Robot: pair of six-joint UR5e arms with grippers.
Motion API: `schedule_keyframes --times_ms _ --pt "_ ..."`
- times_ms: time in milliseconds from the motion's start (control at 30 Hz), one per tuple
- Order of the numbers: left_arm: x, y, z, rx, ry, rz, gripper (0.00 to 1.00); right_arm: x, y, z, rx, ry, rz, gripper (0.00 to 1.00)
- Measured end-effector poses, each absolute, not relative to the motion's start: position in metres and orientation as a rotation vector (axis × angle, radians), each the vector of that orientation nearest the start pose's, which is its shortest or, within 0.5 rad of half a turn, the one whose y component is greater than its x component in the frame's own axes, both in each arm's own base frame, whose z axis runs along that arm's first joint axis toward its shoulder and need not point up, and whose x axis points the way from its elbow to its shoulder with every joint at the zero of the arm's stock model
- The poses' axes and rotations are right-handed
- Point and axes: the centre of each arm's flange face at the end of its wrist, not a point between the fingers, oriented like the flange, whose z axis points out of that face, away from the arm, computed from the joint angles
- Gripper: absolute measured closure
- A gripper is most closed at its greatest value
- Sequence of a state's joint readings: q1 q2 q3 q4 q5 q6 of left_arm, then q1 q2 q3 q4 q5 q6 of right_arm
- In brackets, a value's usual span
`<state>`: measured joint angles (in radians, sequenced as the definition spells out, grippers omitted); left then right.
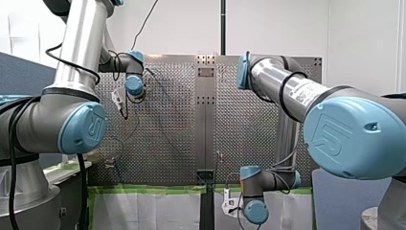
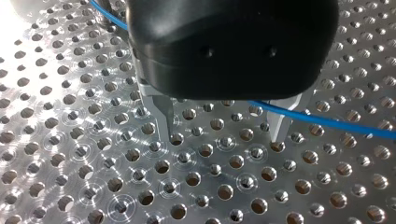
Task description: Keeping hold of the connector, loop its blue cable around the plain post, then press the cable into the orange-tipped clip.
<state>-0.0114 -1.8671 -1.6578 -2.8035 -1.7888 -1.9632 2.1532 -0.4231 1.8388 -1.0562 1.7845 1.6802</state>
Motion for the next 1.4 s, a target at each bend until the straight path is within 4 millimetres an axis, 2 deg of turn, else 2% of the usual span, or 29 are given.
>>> schedule_keyframes --times_ms 533,833,1400 --pt "0.578 -0.122 0.318 -0.473 1.553 -0.146 0.00 0.375 -0.396 -0.109 1.736 -1.188 1.228 1.00" --pt "0.578 -0.121 0.318 -0.477 1.553 -0.142 0.00 0.386 -0.416 -0.063 1.659 -1.124 1.322 1.00" --pt "0.577 -0.121 0.318 -0.478 1.554 -0.138 0.00 0.404 -0.437 0.019 1.583 -0.996 1.444 1.00"
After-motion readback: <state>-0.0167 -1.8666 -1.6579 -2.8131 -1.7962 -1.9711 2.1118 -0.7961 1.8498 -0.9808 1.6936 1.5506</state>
